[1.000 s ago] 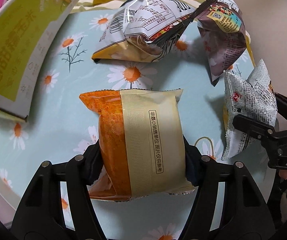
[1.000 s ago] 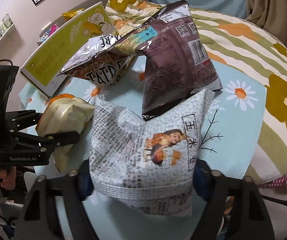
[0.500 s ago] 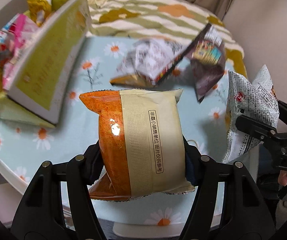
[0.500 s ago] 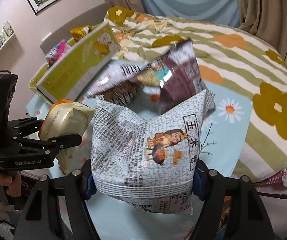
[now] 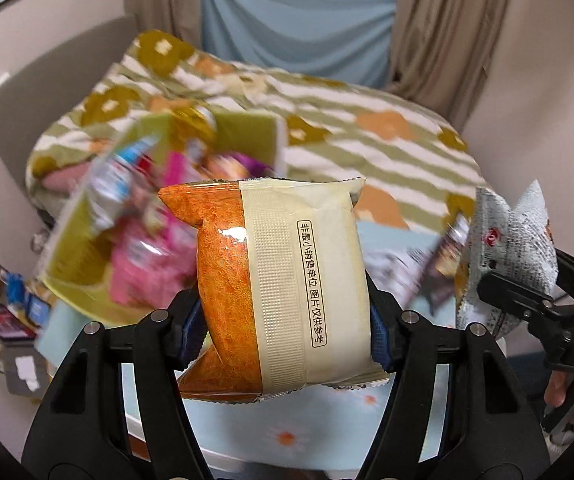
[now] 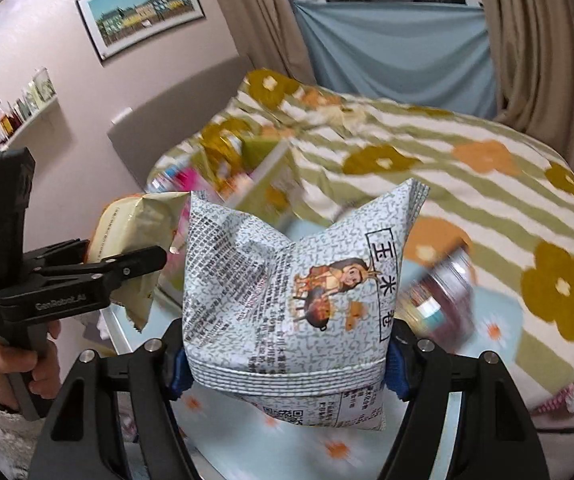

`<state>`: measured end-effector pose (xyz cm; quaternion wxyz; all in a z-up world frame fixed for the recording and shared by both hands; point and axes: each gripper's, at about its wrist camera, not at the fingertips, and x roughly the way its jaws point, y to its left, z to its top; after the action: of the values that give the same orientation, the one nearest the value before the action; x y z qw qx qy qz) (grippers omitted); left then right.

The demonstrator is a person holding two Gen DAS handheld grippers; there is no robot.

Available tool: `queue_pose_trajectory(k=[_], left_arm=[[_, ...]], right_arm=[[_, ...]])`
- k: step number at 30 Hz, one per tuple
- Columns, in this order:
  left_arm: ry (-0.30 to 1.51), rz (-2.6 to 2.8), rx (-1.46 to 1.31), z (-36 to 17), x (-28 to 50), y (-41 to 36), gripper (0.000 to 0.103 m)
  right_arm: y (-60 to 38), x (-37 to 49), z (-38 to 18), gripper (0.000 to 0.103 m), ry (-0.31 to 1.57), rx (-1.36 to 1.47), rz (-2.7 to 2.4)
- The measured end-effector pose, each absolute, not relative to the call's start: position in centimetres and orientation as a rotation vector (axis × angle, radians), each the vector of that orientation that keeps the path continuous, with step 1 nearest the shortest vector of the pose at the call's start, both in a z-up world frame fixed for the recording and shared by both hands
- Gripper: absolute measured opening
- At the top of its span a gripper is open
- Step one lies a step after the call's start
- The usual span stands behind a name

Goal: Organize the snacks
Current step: 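Carry both bags over the green box and open both tools to drop them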

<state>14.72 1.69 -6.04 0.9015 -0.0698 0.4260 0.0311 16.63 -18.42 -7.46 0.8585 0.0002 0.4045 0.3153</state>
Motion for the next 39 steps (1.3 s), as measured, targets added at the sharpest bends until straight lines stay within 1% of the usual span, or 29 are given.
queue_pose_trajectory(k=[4, 7, 12, 15, 16, 17, 18, 19, 28, 39], left_arm=[[0.868, 0.097, -0.130, -5.1, 16.5, 7.4, 0.064], [0.879, 0.113, -0.096, -5.4, 18.3, 11.1, 0.064], [0.923, 0.092, -0.039, -8.0, 20.6, 15.8, 0.064], [0.953, 0.049, -0.017, -9.6, 21.4, 17.0, 0.065], [0.959, 0.021, -0.009, -10.3, 21.5, 17.4, 0.068], [0.962, 0.000, -0.005, -10.7, 21.4, 17.5, 0.084], [0.964, -0.010, -0.002, -11.0, 21.4, 17.7, 0.102], [0.956, -0.020, -0.002, -11.2, 21.1, 17.9, 0.103], [0.929, -0.069, -0.036, -11.2, 20.0, 20.2, 0.103], [0.885, 0.050, -0.094, -9.4, 18.8, 24.1, 0.103]], right_arm=[[-13.2, 17.7, -5.7, 0.069, 0.812, 0.001, 0.687], [-9.2, 18.9, -5.1, 0.069, 0.805, 0.014, 0.690], [-4.0, 20.7, -4.9, 0.069, 0.818, 0.040, 0.673], [-1.8, 21.5, -5.4, 0.069, 0.839, 0.057, 0.644], [-1.0, 21.7, -5.7, 0.069, 0.849, 0.065, 0.627], [-0.4, 21.9, -5.9, 0.069, 0.856, 0.074, 0.613], [-0.3, 22.0, -6.0, 0.069, 0.861, 0.082, 0.604], [0.2, 22.2, -6.4, 0.069, 0.871, 0.095, 0.588], [2.0, 22.7, -8.2, 0.069, 0.959, 0.098, 0.513], [5.3, 24.1, -7.3, 0.072, 0.956, 0.029, 0.554]])
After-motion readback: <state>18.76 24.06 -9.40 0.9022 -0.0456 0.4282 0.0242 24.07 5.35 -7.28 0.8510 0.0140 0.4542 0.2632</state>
